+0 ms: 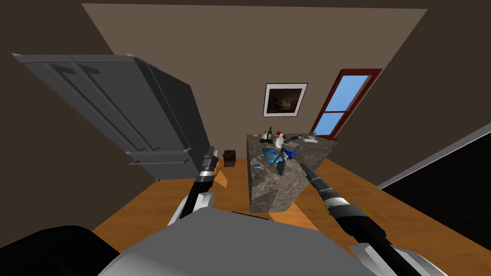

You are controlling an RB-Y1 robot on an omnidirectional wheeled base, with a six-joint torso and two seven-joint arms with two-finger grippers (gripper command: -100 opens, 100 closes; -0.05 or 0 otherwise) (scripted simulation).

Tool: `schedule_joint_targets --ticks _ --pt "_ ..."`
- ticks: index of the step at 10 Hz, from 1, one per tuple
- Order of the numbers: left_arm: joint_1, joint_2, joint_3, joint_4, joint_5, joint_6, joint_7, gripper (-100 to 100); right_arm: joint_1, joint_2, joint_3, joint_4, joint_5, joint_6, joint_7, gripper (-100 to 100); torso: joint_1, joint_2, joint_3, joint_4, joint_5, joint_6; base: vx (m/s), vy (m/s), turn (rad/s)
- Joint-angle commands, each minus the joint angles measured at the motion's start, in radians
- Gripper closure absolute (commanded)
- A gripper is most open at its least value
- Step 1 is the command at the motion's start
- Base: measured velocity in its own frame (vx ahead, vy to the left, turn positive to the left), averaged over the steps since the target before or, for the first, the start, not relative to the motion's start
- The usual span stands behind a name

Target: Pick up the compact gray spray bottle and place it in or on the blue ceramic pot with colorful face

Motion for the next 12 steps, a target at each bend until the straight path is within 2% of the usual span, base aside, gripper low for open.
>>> schedule_joint_targets --ticks 1,3,4,6,7,9,10,12 --pt "0.0 0.0 0.0 0.0 0.0 0.0 0.0 0 0.0 -0.046 -0.002 0.016 0.008 0.041 -0.005 -100 0.0 0.0 0.0 0.0 0.0 0.0 0.004 0.045 0.071" --pt "0.0 0.0 0.0 0.0 0.0 0.0 0.0 0 0.013 -0.107 -0.004 0.041 0.026 0.096 -0.008 -100 -0.001 0.0 0.0 0.0 0.0 0.0 0.006 0.071 0.113" --pt "0.0 0.0 0.0 0.0 0.0 0.0 0.0 0 0.013 -0.121 -0.004 0.041 0.026 0.096 -0.008 -100 0.0 -0.001 0.0 0.0 0.0 0.0 0.012 0.051 0.037" --pt "0.0 0.0 0.0 0.0 0.0 0.0 0.0 0 0.024 -0.186 -0.003 0.069 0.047 0.148 -0.01 -100 -0.002 0.0 0.0 0.0 0.0 0.0 0.004 0.053 0.128" --pt "0.0 0.0 0.0 0.0 0.0 0.0 0.0 0 0.024 -0.199 -0.003 0.069 0.047 0.148 -0.01 -100 -0.001 0.0 0.0 0.0 0.0 0.0 0.004 0.038 0.046" --pt "0.0 0.0 0.0 0.0 0.0 0.0 0.0 0 0.033 -0.262 0.001 0.098 0.07 0.198 -0.011 -100 -0.002 0.0 0.0 0.0 -0.001 0.0 0.007 0.04 0.13" --pt "0.0 0.0 0.0 0.0 0.0 0.0 0.0 0 0.033 -0.28 0.001 0.098 0.07 0.198 -0.011 -100 -0.002 0.0 0.0 0.0 -0.001 0.0 0.008 0.036 0.074" --pt "0.0 0.0 0.0 0.0 0.0 0.0 0.0 0 0.04 -0.347 0.005 0.127 0.094 0.245 -0.01 -100 -0.002 0.0 0.0 0.0 -0.001 0.0 0.001 0.045 0.142"
